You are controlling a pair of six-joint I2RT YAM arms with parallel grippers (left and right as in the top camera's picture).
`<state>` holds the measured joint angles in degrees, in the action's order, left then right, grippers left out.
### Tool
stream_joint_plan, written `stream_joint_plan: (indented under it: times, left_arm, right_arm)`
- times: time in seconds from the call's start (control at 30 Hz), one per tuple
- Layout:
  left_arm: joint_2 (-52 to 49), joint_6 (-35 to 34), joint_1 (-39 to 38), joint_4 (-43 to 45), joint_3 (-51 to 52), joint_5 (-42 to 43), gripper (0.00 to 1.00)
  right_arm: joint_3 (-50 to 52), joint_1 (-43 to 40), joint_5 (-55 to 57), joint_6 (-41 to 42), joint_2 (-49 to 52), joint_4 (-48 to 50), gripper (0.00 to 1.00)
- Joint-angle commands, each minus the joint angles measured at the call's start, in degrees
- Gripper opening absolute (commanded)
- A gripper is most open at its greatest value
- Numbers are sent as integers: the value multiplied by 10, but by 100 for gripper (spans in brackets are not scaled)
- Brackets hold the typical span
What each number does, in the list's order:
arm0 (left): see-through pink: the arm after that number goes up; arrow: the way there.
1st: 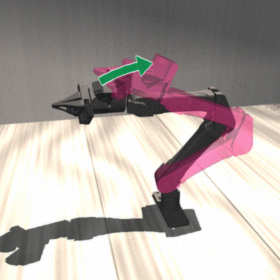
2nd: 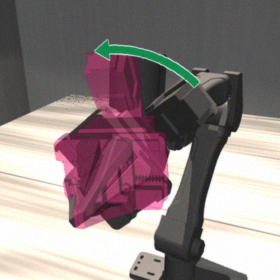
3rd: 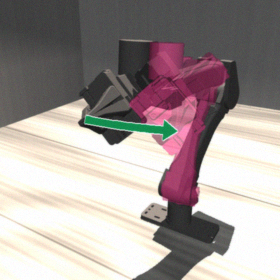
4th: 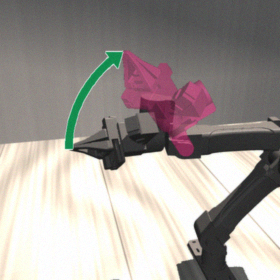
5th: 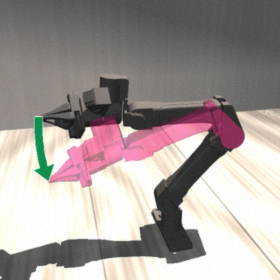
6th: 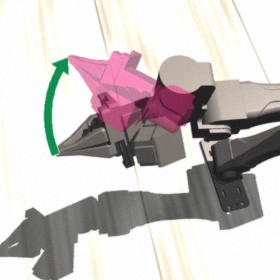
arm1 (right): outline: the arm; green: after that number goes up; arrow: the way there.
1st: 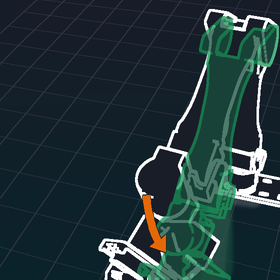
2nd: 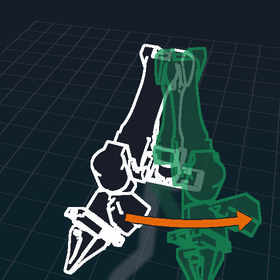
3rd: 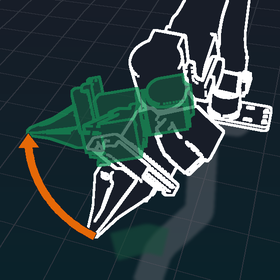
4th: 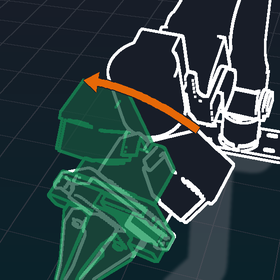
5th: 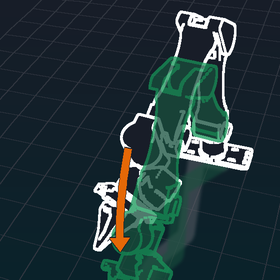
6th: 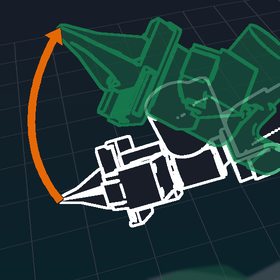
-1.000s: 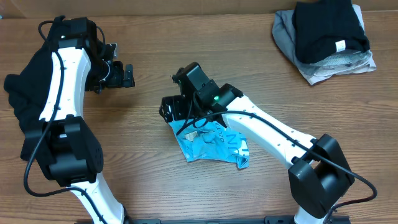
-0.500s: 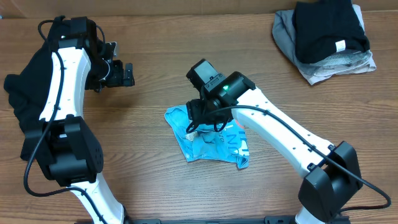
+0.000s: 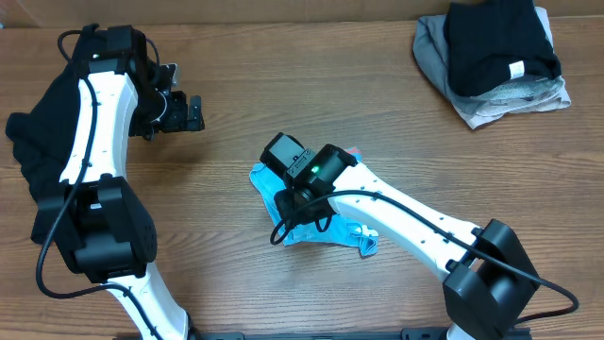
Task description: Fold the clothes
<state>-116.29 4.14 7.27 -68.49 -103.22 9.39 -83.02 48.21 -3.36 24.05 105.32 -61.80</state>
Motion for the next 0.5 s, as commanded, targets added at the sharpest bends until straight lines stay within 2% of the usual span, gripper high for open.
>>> stream_joint_plan:
  times: [0.0,0.07,0.1,0.13,0.17,0.27,0.37,0.47]
  left_arm:
    - [-3,-7,2,1,4,7,100]
    - [-3,-7,2,1,4,7,100]
    - [-3,-7,2,0,4,7,100]
    - [-3,-7,2,0,4,7,100]
    - [-3,-7,2,0,4,7,100]
    - [-3,-7,2,0,4,7,100]
    - [-3,-7,2,-1,4,7,100]
    - [-3,-7,2,0,4,7,100]
  right_arm:
    - [23,0,19,-3,9,4,55]
    - [24,0,19,-3,13,6,46]
    - [23,0,19,-3,13,7,37]
    - [23,0,18,-2,13,6,24]
    - [23,0,16,-2,13,6,17]
    - [23,2,1,-3,13,2,4]
    - [23,11,-16,-6,13,-3,4]
    - [23,33,-47,-44,13,-5,4]
